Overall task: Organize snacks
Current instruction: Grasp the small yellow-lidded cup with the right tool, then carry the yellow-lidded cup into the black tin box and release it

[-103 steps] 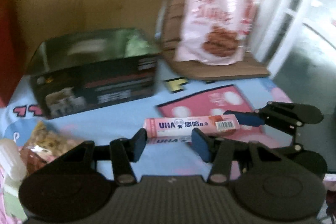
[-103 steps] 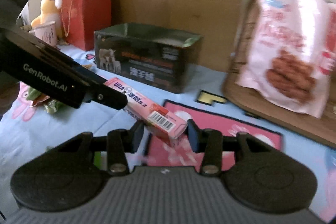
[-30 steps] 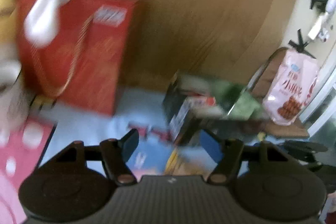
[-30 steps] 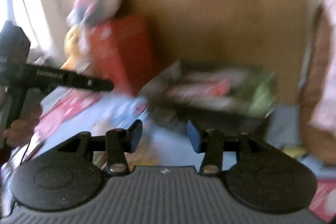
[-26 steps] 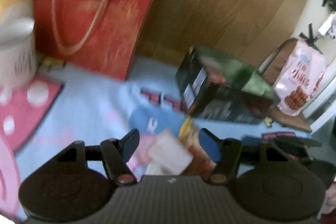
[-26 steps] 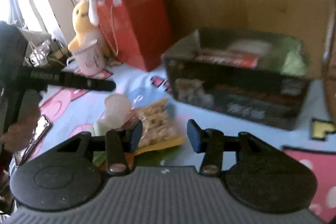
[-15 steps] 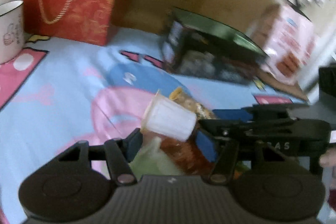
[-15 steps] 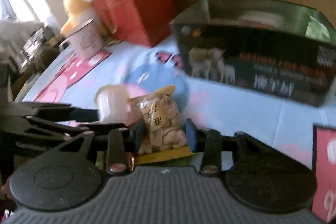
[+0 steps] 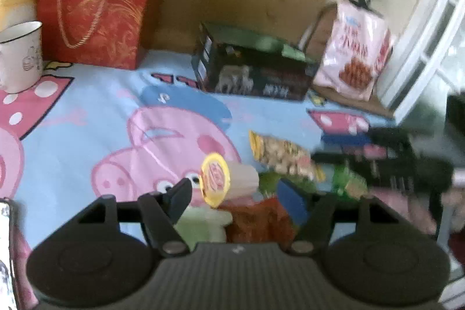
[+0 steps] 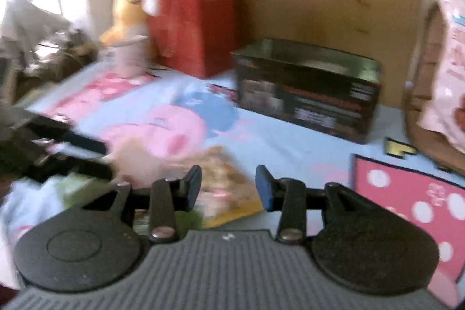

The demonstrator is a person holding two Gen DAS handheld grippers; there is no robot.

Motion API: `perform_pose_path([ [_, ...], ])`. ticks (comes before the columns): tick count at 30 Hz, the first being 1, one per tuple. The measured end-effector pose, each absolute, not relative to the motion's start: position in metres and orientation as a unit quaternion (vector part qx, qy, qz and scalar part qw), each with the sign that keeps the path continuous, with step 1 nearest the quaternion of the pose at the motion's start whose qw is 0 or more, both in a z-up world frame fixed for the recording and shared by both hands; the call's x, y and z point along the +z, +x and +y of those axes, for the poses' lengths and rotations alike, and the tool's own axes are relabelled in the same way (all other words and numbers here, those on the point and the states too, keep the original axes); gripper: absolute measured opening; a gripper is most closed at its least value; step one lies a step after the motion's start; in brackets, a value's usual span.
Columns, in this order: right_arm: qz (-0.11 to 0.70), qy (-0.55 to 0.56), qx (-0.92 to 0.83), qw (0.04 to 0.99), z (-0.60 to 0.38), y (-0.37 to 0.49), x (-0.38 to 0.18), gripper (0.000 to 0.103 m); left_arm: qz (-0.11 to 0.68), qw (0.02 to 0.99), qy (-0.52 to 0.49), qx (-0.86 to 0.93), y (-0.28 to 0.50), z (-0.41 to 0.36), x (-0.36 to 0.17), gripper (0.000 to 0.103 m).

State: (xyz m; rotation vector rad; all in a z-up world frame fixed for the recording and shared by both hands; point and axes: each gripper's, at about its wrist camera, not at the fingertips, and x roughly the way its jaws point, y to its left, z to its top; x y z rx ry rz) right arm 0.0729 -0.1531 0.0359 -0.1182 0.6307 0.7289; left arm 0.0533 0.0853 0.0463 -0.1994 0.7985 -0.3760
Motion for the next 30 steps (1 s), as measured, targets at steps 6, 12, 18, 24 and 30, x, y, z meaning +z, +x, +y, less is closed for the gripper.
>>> perform_pose_path([
  [6,0.313,-0.101,0.416,0.848,-0.101,0.068,0.023,0.043,0.408,0.883,-0.134,-0.19,0.075,0.09,0.041,0.049],
  [12,0.34,-0.105,0.409,0.84,-0.076,0.09,0.007,0.038,0.429,0.874,-0.134,-0.182,0.091,0.085,0.024,0.03],
  [18,0.32,-0.07,0.401,0.855,-0.103,0.097,0.033,0.03,0.408,0.881,-0.125,-0.202,0.106,0.076,0.054,0.027],
  [24,0.249,-0.064,0.344,0.903,-0.13,0.13,0.069,0.03,0.352,0.904,-0.1,-0.222,0.157,0.041,0.093,0.028],
  [30,0.23,-0.054,0.271,0.933,-0.161,0.2,0.075,0.03,0.329,0.907,-0.132,-0.225,0.239,-0.003,0.098,0.028],
])
